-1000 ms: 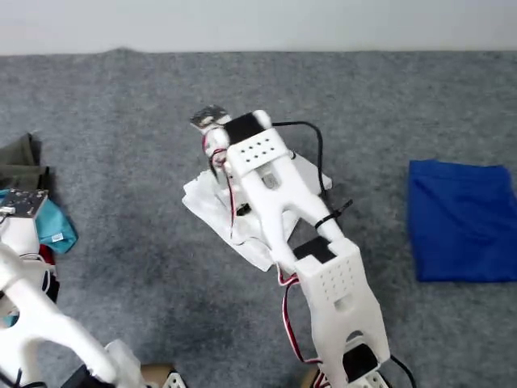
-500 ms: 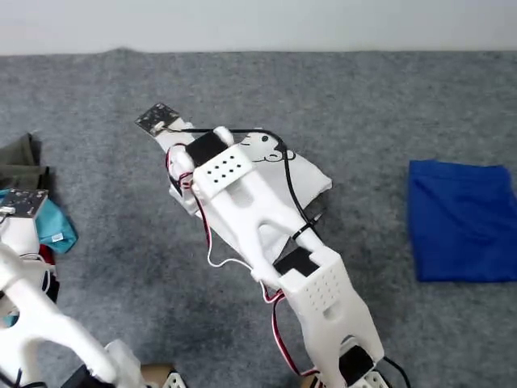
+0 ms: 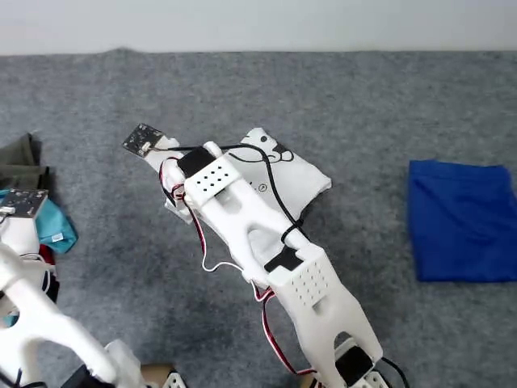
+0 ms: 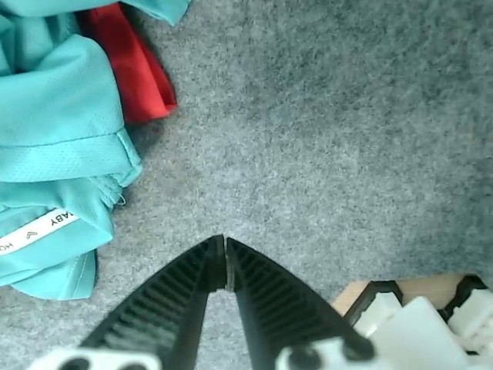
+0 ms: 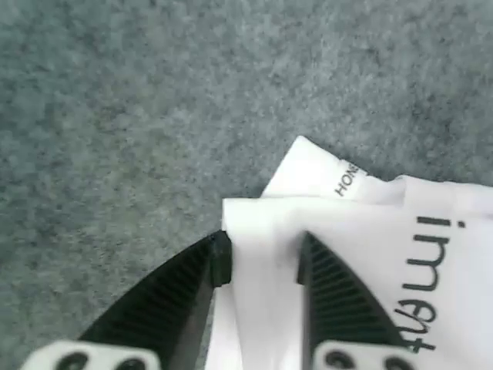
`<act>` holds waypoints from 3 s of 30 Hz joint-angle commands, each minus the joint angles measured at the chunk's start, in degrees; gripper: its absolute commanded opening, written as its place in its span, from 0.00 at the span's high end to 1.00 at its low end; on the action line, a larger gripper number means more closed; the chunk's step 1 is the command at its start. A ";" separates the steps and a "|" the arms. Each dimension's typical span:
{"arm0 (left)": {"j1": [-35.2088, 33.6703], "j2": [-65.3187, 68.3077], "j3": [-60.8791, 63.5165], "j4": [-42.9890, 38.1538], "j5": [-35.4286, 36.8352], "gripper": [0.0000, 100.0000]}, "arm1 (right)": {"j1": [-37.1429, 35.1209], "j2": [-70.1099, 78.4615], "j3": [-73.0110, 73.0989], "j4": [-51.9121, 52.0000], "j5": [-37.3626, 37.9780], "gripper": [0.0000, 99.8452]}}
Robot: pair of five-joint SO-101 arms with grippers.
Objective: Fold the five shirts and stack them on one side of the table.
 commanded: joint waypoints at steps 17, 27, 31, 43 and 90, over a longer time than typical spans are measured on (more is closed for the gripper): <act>0.18 -1.49 -0.48 -0.79 -0.53 0.99 | 6.81 -1.27 -16.18 -1.19 4.31 0.99; 0.18 -1.49 -0.48 -0.79 -0.53 0.99 | 3.91 -1.80 -14.33 -0.22 3.87 0.83; 0.18 -1.49 -0.48 -0.79 -0.53 0.99 | 3.91 -3.65 -16.26 6.11 0.18 0.80; 0.26 -1.49 -0.48 -1.93 -0.53 0.99 | 11.82 -5.05 -18.37 26.33 -0.53 0.99; 1.23 -1.32 -2.07 -2.37 -0.70 0.99 | 17.01 -22.90 14.86 22.90 -53.27 0.72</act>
